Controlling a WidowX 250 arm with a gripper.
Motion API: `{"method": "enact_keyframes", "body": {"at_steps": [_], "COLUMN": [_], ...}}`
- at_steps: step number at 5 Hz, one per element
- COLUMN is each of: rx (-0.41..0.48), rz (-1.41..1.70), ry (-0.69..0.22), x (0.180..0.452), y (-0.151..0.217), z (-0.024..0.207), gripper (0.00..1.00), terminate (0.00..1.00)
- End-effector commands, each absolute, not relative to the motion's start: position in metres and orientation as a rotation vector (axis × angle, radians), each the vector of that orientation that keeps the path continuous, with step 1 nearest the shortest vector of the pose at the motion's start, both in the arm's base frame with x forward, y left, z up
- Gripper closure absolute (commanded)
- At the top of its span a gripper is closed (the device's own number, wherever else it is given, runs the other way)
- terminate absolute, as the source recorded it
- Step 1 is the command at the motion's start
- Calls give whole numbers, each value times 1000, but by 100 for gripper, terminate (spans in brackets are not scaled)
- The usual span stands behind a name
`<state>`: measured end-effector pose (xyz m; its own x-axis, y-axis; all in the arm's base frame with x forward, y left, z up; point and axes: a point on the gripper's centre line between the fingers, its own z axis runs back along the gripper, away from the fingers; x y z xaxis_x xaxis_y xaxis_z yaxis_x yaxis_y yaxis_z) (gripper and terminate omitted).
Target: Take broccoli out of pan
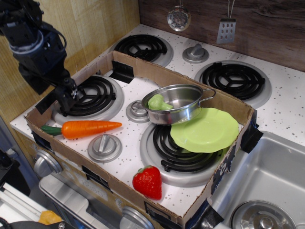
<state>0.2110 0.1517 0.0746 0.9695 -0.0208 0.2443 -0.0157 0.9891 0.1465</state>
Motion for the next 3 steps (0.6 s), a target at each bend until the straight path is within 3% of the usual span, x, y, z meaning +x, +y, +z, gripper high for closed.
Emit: {"method": "enact_keyframes", "body": {"at_steps": [1,2,3], "rx": [234,195,55], "rz": [377,598,818], "ry": [-286,-227,-131], "x": [240,254,275], "y": [127,115,114], "z": [111,116,111], "gripper": [0,0,0], "terminate": [0,0,0]}}
